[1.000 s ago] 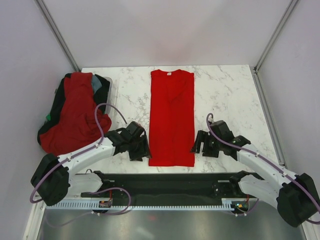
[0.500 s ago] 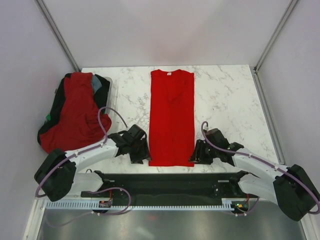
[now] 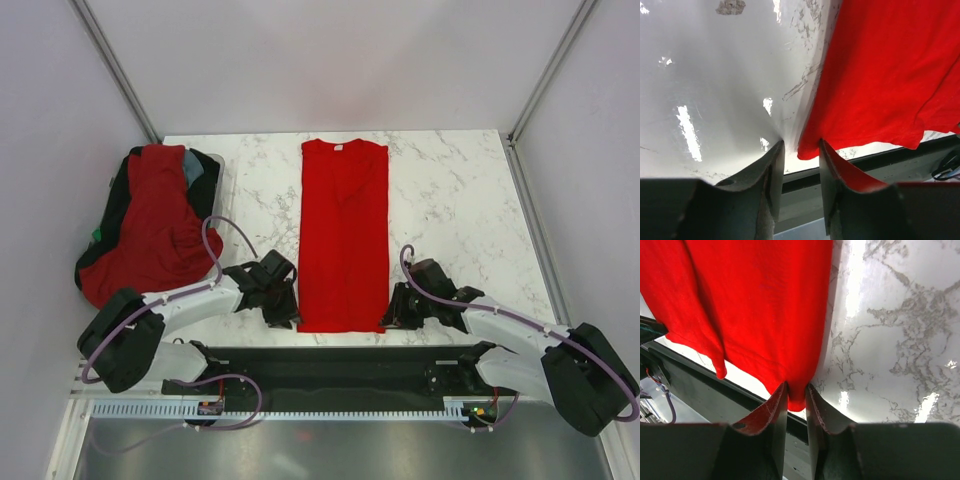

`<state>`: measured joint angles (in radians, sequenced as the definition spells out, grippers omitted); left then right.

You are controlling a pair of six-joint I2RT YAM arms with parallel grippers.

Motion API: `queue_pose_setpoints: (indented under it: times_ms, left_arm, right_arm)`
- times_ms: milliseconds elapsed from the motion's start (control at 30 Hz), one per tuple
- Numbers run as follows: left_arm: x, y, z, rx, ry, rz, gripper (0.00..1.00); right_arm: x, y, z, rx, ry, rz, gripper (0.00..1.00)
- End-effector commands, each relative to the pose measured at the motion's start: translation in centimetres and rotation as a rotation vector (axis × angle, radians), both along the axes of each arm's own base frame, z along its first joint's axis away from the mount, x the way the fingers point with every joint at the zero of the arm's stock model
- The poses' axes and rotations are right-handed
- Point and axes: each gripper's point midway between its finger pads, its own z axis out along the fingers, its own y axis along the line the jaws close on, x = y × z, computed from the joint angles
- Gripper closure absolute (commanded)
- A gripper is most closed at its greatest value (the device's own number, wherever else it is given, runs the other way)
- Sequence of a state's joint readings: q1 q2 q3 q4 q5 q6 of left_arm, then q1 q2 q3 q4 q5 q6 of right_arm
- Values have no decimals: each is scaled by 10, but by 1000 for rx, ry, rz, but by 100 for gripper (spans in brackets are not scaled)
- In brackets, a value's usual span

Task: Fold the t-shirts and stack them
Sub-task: Fold the tshirt

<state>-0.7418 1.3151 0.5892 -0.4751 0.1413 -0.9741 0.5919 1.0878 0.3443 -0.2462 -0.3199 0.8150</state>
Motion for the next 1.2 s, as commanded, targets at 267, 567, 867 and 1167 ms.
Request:
queue_pose_setpoints:
  times_ms: [267, 567, 867, 1167]
  left_arm:
    - [13, -22, 3, -21, -12, -18, 98]
    - [-11, -30, 32, -56, -55, -53, 98]
    - [24, -36, 114, -30, -219, -84, 98]
    - [121, -34, 165, 110, -350, -3, 98]
  right_arm:
    - [-4, -5, -9, -36, 6, 25, 82]
    - [-17, -4, 8, 1, 21, 42, 100]
    - [35, -12, 80, -126, -162, -34, 100]
    - [149, -6, 140, -218, -304, -50, 100]
